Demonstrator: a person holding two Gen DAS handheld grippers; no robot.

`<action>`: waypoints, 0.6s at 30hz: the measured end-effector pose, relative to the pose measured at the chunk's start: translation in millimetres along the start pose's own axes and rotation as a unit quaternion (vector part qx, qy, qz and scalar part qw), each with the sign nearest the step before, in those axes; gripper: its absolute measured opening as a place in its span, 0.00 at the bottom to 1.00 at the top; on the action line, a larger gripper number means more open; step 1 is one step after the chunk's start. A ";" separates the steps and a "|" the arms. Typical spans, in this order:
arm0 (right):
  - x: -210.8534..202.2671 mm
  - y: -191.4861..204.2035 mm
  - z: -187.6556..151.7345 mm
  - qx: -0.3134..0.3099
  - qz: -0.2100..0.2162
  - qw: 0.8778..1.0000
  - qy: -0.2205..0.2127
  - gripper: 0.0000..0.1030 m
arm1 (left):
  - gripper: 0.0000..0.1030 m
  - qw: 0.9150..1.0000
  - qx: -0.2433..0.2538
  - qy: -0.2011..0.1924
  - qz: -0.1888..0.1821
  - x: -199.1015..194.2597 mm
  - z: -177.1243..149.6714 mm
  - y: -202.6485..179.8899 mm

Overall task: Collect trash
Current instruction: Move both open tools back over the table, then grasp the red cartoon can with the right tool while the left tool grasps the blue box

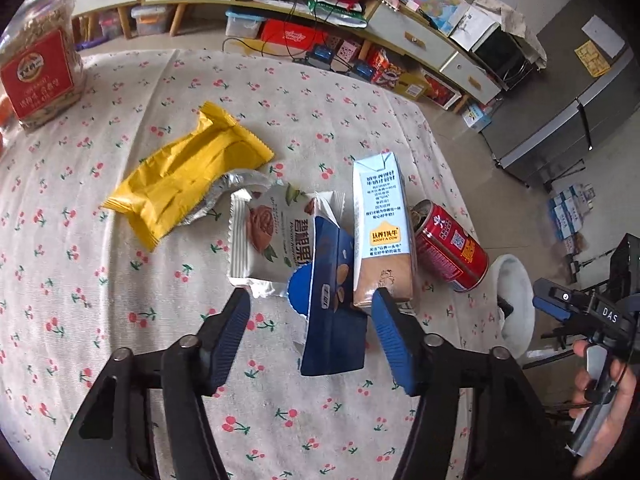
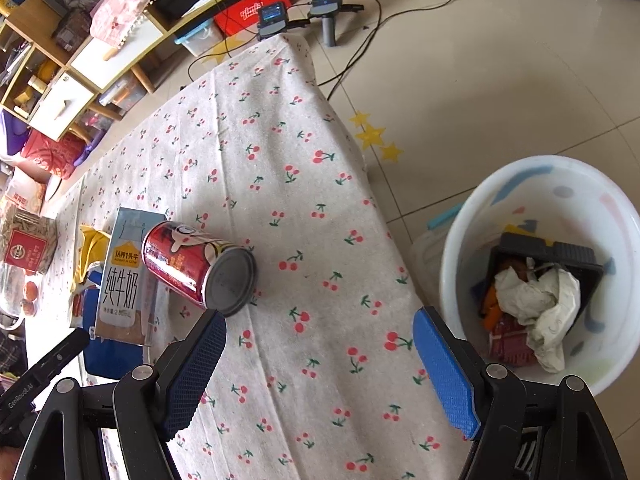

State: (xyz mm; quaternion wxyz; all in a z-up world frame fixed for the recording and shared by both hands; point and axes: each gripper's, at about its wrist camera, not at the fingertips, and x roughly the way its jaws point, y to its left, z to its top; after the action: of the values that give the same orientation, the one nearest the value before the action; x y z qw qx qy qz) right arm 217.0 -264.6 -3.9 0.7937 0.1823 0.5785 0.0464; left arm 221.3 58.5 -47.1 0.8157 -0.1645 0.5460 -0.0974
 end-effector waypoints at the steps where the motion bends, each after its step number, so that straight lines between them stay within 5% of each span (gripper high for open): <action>1: 2.7 2.7 0.8 -0.003 -0.002 1.000 0.002 0.79 | 0.43 1.000 0.001 0.009 -0.003 5.0 -1.4 -0.8; 10: 24.0 31.3 5.7 -0.032 -0.002 0.999 0.014 0.79 | 0.13 0.999 0.030 0.028 -0.030 12.7 -5.5 -14.8; 18: 38.5 66.1 13.8 -0.114 0.005 0.993 -0.003 0.79 | 0.12 0.998 0.053 -0.024 0.000 -39.6 -6.9 -7.8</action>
State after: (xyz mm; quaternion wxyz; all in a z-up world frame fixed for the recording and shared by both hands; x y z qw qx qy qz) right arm 251.5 -195.5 -12.3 0.8106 0.0936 0.5663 0.1159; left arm 199.8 63.5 -12.6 0.8363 -0.1230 0.5202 -0.1223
